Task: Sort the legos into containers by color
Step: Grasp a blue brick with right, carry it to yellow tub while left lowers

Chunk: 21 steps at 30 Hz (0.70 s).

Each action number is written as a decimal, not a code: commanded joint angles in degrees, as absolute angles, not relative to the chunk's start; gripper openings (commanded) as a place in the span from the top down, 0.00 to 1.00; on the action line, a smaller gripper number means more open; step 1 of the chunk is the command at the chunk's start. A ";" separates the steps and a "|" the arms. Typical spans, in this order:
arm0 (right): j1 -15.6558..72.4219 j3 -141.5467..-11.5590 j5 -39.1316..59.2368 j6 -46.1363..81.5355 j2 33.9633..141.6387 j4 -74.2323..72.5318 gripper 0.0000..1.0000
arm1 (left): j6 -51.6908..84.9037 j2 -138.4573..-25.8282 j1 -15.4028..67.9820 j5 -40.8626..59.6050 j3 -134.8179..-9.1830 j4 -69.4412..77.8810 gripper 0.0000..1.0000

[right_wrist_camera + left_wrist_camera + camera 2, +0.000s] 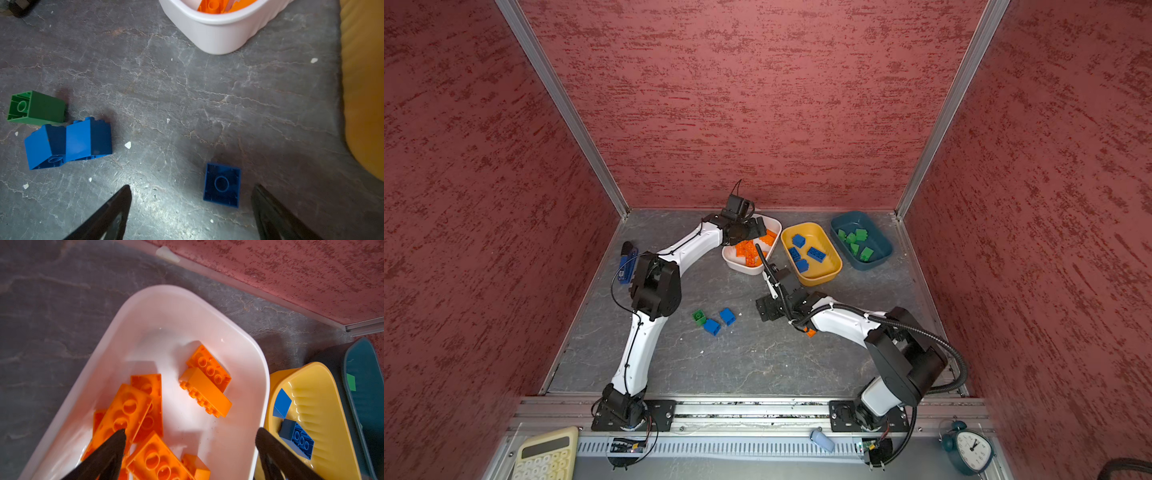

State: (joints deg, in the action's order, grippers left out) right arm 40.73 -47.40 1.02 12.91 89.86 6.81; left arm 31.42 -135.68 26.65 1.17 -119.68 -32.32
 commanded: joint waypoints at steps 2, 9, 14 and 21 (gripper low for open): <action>41.13 -49.19 0.92 15.99 93.19 6.53 0.15 | 31.99 -129.90 27.07 0.80 -116.73 -29.33 0.01; 41.22 -51.16 -4.38 18.89 96.48 9.68 0.27 | 32.43 -126.11 26.57 4.14 -112.24 -29.04 0.01; 41.22 -52.27 -5.16 18.81 98.31 10.53 0.38 | 32.70 -123.01 26.54 5.55 -108.57 -29.21 0.01; 41.22 -53.33 -5.47 19.29 99.53 10.31 0.53 | 33.05 -118.18 26.37 5.11 -103.14 -28.52 0.01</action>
